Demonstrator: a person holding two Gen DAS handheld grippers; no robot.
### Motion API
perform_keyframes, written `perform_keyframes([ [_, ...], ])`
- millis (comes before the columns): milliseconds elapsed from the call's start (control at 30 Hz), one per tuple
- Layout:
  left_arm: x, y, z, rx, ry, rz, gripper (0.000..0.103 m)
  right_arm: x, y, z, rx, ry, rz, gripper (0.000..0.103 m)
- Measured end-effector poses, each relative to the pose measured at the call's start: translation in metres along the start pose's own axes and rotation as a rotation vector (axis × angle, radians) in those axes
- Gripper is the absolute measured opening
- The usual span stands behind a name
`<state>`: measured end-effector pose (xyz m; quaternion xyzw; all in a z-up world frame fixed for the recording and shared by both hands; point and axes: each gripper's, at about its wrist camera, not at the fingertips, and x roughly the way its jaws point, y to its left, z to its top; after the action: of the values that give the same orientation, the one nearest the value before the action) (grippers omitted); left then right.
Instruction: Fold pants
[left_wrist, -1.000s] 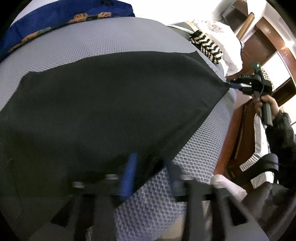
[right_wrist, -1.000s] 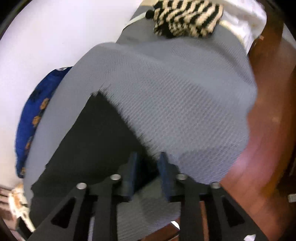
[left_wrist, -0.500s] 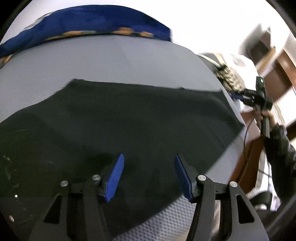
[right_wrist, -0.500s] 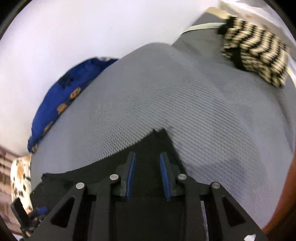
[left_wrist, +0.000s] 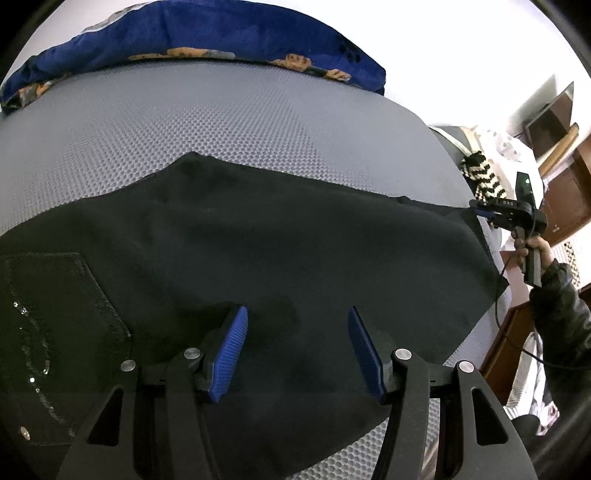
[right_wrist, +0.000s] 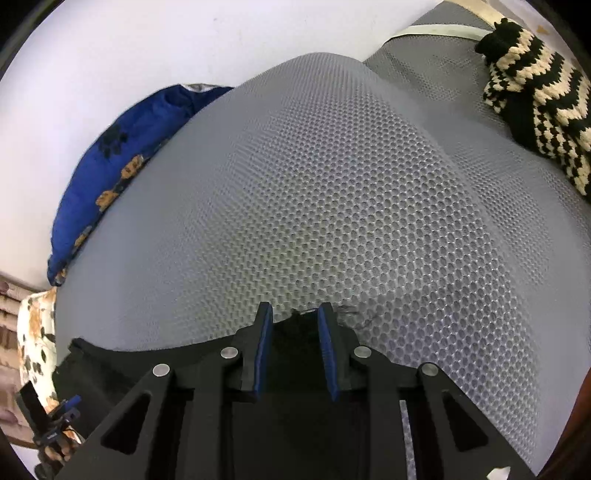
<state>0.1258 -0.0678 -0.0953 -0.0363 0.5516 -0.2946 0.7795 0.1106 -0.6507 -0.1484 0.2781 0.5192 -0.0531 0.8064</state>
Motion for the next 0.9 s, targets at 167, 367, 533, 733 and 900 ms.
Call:
perform_keyframes([
  [167, 0.004, -0.001, 0.002, -0.003, 0.009, 0.011, 0.058, -0.004, -0.002, -0.002, -0.045, 0.022, 0.104, 0.022],
  [367, 0.010, 0.000, 0.001, -0.010, 0.019, 0.028, 0.058, 0.001, 0.007, -0.012, -0.095, -0.014, 0.082, 0.006],
  [533, 0.006, 0.000, 0.001, -0.015, 0.001, 0.037, 0.058, -0.033, 0.028, -0.029, -0.111, -0.218, -0.081, 0.003],
  [733, 0.008, 0.009, -0.001, -0.036, -0.010, 0.051, 0.058, -0.016, 0.028, -0.031, -0.075, -0.239, -0.187, 0.002],
  [900, 0.006, 0.016, -0.006, -0.019, -0.031, 0.056, 0.058, -0.001, 0.012, -0.031, -0.025, -0.225, -0.218, 0.002],
])
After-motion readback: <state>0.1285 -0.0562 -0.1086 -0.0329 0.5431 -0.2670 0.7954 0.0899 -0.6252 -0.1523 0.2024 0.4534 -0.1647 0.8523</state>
